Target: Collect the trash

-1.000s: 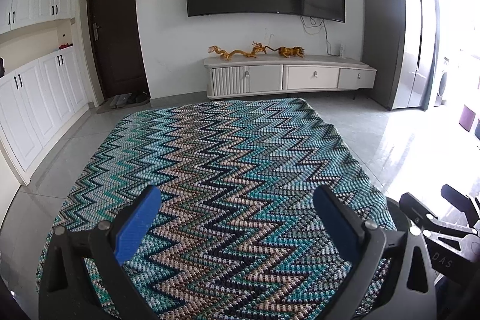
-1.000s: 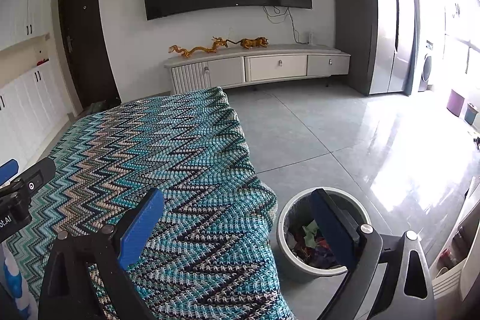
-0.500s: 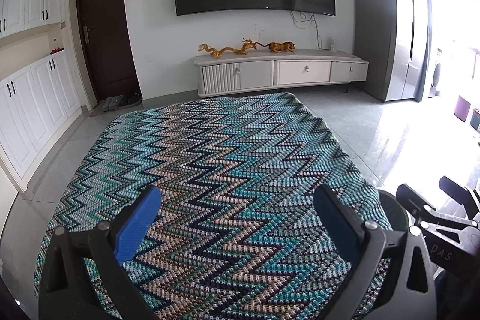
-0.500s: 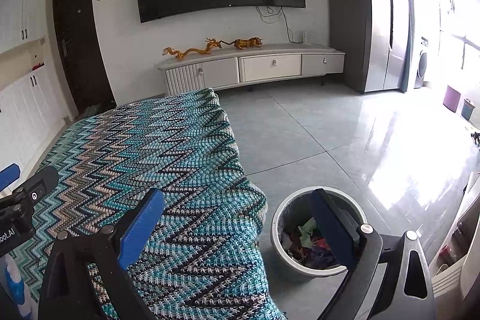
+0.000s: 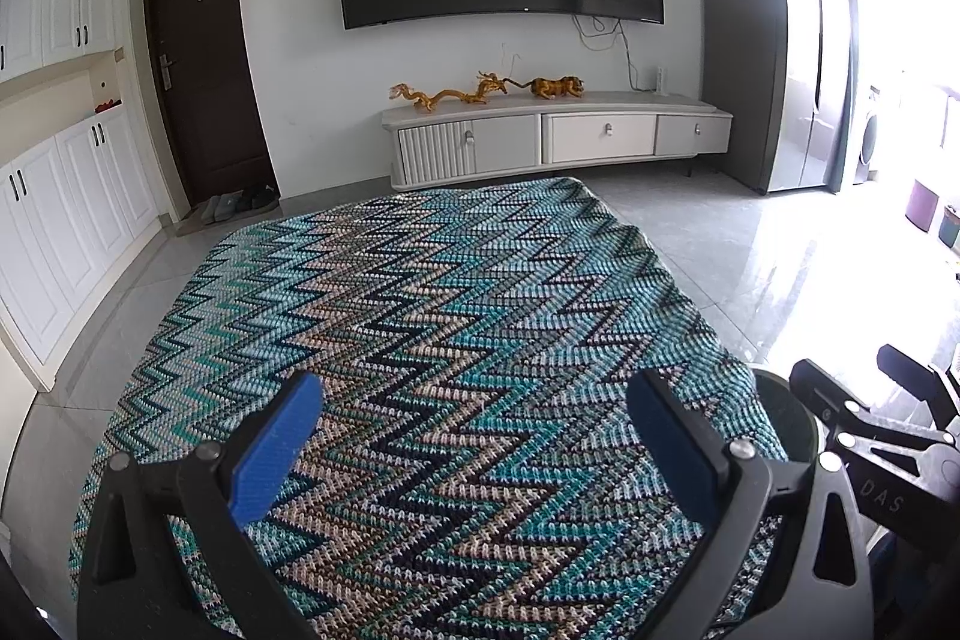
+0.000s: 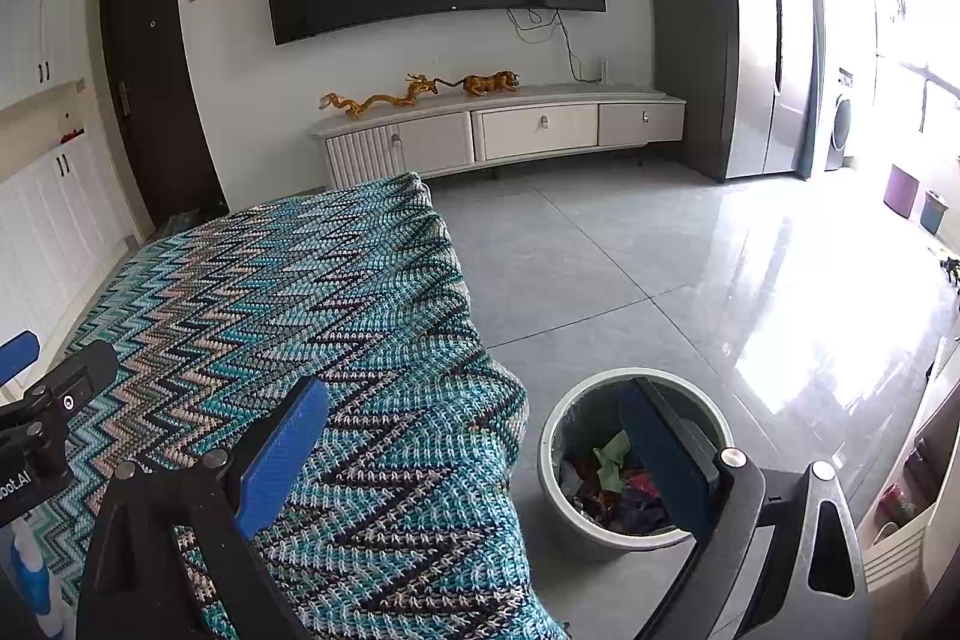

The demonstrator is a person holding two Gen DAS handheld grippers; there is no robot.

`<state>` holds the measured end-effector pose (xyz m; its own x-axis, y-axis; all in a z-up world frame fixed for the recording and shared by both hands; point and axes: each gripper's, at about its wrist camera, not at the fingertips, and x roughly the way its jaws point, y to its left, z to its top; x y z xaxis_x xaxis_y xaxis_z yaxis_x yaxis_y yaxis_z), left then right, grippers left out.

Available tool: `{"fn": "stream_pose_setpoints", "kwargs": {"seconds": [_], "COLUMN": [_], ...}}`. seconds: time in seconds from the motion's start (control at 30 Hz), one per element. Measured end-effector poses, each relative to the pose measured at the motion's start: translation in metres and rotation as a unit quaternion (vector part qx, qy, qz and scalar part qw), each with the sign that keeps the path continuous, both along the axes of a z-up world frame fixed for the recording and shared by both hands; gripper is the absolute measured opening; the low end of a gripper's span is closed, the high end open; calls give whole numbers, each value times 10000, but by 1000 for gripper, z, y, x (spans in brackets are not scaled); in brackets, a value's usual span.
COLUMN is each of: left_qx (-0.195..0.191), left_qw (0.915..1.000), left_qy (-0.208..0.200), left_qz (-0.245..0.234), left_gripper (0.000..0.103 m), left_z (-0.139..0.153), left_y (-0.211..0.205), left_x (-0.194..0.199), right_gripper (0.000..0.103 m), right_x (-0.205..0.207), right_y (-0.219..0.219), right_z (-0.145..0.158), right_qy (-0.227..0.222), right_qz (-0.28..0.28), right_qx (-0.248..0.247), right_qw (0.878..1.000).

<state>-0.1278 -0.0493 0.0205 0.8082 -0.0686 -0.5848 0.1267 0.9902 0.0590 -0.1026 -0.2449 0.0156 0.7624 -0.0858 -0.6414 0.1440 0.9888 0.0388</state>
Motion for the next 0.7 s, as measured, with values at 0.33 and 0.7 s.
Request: {"fn": "stream_pose_setpoints", "kwargs": {"seconds": [0.33, 0.7], "left_qx": [-19, -2], "left_qw": [10000, 10000], "left_qy": [33, 46], "left_qz": [25, 13], "left_gripper": [102, 102], "left_z": [-2, -3], "left_y": [4, 4], "left_x": [1, 1], "right_gripper": [98, 99], "right_x": [-2, -2], "right_y": [1, 1], "right_z": [2, 6], "right_qy": [-31, -65], "right_qz": [-26, -56], "right_qx": [-75, -141], "right_qw": [10000, 9999]}}
